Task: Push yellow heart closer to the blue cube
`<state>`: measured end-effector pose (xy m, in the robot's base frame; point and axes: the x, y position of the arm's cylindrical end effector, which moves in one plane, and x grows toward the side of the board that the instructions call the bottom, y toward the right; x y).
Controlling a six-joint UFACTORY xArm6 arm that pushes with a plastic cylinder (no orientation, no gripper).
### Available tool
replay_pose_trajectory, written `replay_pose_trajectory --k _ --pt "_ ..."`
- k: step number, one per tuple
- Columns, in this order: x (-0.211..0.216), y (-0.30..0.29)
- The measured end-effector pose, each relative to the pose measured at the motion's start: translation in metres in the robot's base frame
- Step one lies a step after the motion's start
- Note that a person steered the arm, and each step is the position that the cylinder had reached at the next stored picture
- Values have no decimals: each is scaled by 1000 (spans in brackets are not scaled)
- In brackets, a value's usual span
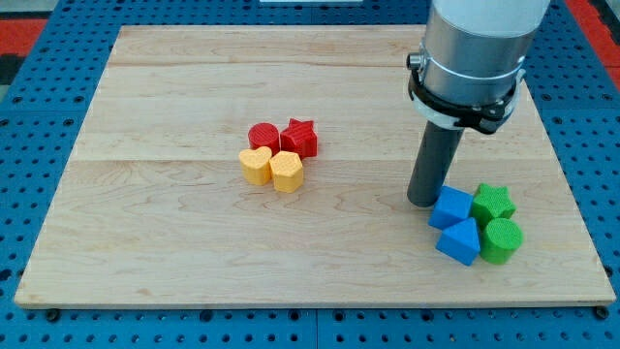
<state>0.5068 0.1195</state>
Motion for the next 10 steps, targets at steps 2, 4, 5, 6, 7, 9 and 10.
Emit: replay_pose_trajectory --k 2,4,5,6,7,9,10 --pt "5 -3" --pt "15 -50" --pt "16 -109" --pt "13 -179" --pt "-16 -219" --pt "-74 -197" --pt "-62 -163"
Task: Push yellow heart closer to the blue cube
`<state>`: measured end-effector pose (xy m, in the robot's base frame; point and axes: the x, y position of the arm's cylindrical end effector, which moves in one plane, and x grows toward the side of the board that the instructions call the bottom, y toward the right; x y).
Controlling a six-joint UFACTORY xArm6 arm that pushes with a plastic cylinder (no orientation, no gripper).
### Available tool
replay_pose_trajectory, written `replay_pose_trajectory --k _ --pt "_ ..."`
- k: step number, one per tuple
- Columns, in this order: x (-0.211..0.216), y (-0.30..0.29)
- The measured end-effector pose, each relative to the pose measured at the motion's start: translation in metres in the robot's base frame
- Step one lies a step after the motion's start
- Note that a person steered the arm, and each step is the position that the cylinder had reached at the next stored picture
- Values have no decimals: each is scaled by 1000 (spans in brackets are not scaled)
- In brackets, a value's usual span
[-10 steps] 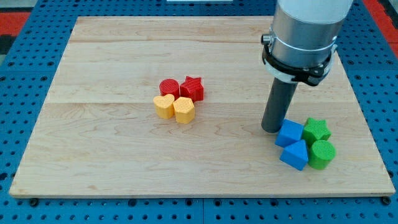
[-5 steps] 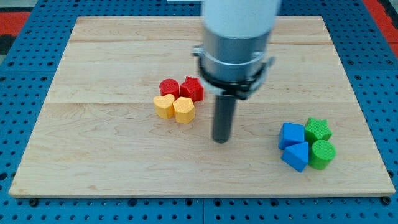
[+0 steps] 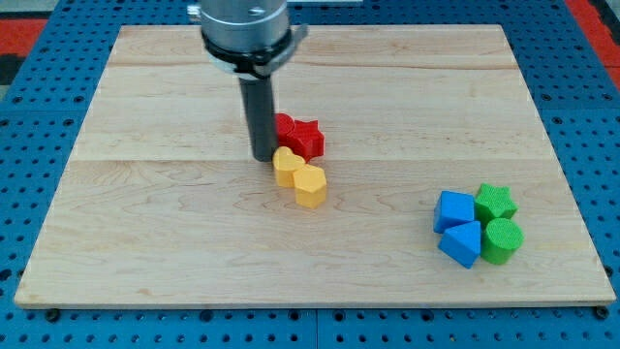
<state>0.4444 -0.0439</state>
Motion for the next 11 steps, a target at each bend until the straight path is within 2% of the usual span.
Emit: replay_pose_trajectory --k 2,3,4,5,8,11 --pt "42 38" --pt "47 57" --pt "47 83" --pt "37 78" --pt "36 123" --pt "48 144"
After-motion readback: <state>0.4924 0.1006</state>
